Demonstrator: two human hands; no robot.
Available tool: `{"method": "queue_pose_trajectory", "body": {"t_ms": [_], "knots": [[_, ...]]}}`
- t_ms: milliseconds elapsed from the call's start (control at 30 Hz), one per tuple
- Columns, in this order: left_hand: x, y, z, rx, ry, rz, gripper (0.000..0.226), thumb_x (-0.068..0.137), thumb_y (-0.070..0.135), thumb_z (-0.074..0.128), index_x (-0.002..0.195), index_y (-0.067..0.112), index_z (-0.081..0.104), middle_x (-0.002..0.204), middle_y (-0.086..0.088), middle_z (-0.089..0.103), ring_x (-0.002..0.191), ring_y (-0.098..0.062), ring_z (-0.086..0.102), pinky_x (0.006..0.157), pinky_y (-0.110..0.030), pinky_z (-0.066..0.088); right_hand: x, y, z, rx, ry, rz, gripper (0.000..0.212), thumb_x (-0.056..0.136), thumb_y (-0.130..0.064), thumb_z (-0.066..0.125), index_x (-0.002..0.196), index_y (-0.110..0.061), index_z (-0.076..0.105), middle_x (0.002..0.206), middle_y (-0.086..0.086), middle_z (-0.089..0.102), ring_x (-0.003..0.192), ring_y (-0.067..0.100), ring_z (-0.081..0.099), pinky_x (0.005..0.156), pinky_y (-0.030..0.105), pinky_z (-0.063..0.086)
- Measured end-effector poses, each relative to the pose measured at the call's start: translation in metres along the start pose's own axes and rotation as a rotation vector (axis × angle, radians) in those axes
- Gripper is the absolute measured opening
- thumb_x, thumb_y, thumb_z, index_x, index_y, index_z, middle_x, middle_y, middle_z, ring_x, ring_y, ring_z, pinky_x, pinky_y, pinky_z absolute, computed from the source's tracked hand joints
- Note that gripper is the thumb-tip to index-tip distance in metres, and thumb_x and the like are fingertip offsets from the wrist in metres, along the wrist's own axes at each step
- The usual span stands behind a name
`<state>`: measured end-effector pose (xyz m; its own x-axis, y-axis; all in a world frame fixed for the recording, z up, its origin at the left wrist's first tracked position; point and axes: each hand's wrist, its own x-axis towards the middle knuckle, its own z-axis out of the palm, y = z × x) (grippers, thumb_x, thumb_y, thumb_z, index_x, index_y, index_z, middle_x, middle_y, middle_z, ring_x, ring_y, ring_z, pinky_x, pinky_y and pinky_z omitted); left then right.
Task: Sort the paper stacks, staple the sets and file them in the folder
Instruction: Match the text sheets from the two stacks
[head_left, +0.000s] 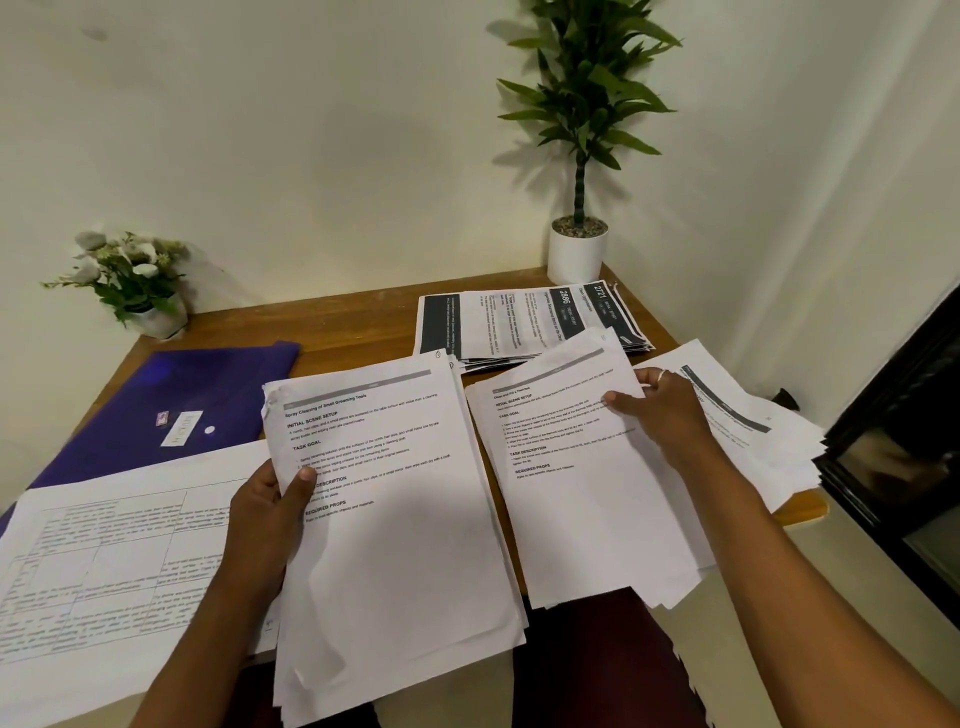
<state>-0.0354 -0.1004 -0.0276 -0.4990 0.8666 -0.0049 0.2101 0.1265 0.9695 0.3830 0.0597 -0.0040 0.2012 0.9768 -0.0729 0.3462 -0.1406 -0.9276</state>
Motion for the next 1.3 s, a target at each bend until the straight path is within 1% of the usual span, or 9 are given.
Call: {"method": "queue_pose_trajectory", "body": {"t_ms": [133,300,433,533,767,967,1067,1167,1300], "knots": [[0.0,-0.001,0.002,0.018,0.017,0.023,0.018,0.101,0.029,0.058,0.117,0.023,0.058,0.105,0.002,0.066,0.084,-0.012,0.064,0.068,-0.028,0.051,0.002,0.003,0.0,0.04,0.032,-0.011,0.037,0.078,-0.025,0.088,0.107,-0.015,0.068,0.107,0.004,0.075,0.094,0.024,0.072,0.085,0.035,0.057],[0.001,-0.002,0.0,-0.017,0.002,0.014,0.023,0.1,0.029,0.059,0.121,0.022,0.061,0.107,-0.002,0.069,0.088,-0.017,0.067,0.07,-0.03,0.052,-0.001,0.008,0.001,0.053,0.052,-0.039,0.023,0.083,-0.02,0.084,0.091,-0.011,0.065,0.081,-0.002,0.068,0.066,0.011,0.059,0.058,0.019,0.043],[0.002,-0.003,-0.001,-0.013,-0.001,0.007,0.027,0.1,0.029,0.059,0.125,0.02,0.063,0.112,-0.005,0.071,0.093,-0.021,0.069,0.074,-0.034,0.054,0.0,0.011,0.003,0.068,0.058,-0.052,0.027,0.082,-0.023,0.085,0.101,-0.011,0.07,0.099,0.002,0.076,0.087,0.02,0.071,0.072,0.025,0.051],[0.001,-0.001,0.0,-0.018,0.003,0.007,0.026,0.101,0.027,0.059,0.125,0.018,0.063,0.11,-0.004,0.069,0.091,-0.019,0.068,0.072,-0.031,0.053,-0.003,0.011,0.004,0.058,0.096,-0.077,0.015,0.086,-0.022,0.082,0.093,-0.012,0.074,0.087,0.0,0.076,0.077,0.014,0.069,0.067,0.018,0.047],[-0.001,0.0,0.0,-0.003,0.014,0.01,0.025,0.101,0.024,0.059,0.124,0.016,0.064,0.104,0.0,0.071,0.089,-0.018,0.069,0.07,-0.03,0.052,-0.009,0.015,0.011,-0.084,0.213,-0.082,0.007,0.087,-0.018,0.079,0.084,-0.012,0.075,0.08,0.0,0.073,0.073,0.014,0.065,0.069,0.024,0.043],[-0.003,0.003,0.001,0.006,0.014,0.019,0.018,0.102,0.022,0.059,0.119,0.02,0.064,0.099,0.01,0.069,0.086,-0.014,0.068,0.07,-0.029,0.052,-0.019,0.017,0.021,-0.339,0.175,-0.235,0.013,0.091,-0.01,0.068,0.083,-0.02,0.072,0.083,-0.007,0.068,0.075,-0.001,0.057,0.061,0.007,0.034],[-0.002,0.0,0.0,-0.002,0.011,0.007,0.023,0.101,0.024,0.06,0.121,0.016,0.067,0.104,0.003,0.072,0.089,-0.019,0.07,0.075,-0.036,0.056,-0.022,0.015,0.019,-0.367,0.172,-0.242,0.014,0.092,-0.01,0.067,0.084,-0.02,0.072,0.085,-0.006,0.067,0.077,0.003,0.057,0.063,0.008,0.035],[-0.001,-0.001,-0.001,-0.009,0.008,0.008,0.027,0.101,0.025,0.06,0.125,0.015,0.066,0.107,-0.001,0.073,0.091,-0.021,0.07,0.073,-0.033,0.055,-0.023,0.011,0.02,-0.362,0.171,-0.22,0.011,0.092,-0.012,0.069,0.085,-0.02,0.072,0.083,-0.007,0.068,0.076,0.003,0.06,0.065,0.017,0.044],[-0.003,0.002,0.0,-0.015,0.0,0.008,0.024,0.101,0.026,0.058,0.123,0.018,0.063,0.104,0.002,0.07,0.089,-0.018,0.069,0.069,-0.031,0.053,-0.02,-0.002,0.016,-0.406,0.093,-0.152,0.01,0.093,-0.022,0.071,0.096,-0.012,0.071,0.091,-0.001,0.07,0.081,0.014,0.062,0.067,0.024,0.041]]}}
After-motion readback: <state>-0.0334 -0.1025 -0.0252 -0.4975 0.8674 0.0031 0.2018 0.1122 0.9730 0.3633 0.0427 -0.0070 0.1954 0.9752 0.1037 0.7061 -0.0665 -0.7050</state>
